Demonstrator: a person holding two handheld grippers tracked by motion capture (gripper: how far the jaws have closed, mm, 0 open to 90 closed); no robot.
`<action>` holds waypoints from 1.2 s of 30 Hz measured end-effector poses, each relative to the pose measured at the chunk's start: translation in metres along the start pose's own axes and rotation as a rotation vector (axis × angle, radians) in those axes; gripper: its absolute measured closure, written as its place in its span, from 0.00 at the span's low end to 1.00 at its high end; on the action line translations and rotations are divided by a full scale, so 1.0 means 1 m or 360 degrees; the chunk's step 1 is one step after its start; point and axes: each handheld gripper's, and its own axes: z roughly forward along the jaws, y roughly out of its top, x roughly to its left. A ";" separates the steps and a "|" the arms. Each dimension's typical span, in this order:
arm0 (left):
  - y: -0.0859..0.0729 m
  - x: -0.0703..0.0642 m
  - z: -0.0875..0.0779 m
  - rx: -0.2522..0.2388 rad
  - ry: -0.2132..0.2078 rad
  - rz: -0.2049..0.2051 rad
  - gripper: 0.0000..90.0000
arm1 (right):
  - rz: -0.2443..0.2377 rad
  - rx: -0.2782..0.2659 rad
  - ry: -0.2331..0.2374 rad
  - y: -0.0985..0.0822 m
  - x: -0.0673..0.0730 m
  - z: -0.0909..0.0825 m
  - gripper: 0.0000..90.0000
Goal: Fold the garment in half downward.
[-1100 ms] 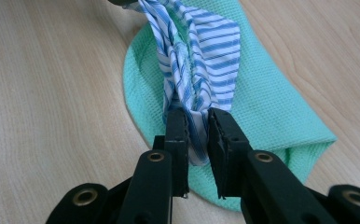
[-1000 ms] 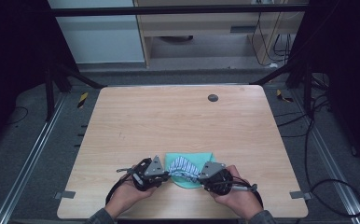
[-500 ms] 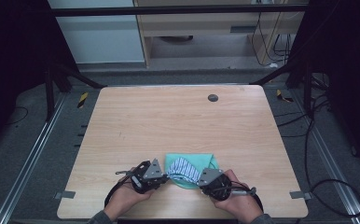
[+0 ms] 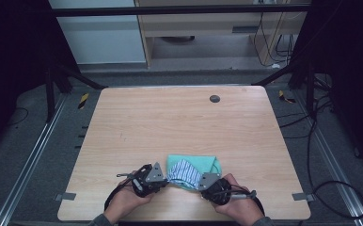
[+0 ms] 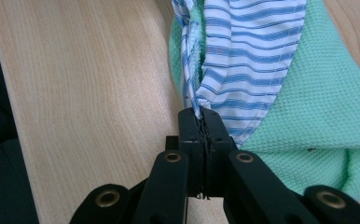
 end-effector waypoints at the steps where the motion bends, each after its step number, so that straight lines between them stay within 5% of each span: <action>1: 0.000 0.001 0.000 -0.0006 -0.0009 -0.0009 1.00 | 0.0006 -0.0002 -0.0004 0.000 0.000 0.000 0.98; 13: -0.003 -0.002 -0.003 0.0001 -0.0022 0.0015 1.00 | 0.0007 0.0008 -0.0002 -0.001 -0.001 -0.003 0.99; 22: -0.008 -0.004 -0.006 -0.0060 -0.0089 -0.0094 0.99 | 0.0054 -0.0052 0.0006 -0.004 -0.003 -0.008 0.95; 31: -0.015 -0.009 -0.024 -0.0134 -0.0069 -0.0180 0.81 | 0.0146 -0.0094 -0.0022 -0.019 -0.007 -0.025 0.75; 36: -0.019 -0.005 -0.035 -0.0162 0.0040 -0.0254 0.50 | 0.0242 -0.0099 -0.0072 -0.029 -0.014 -0.035 0.58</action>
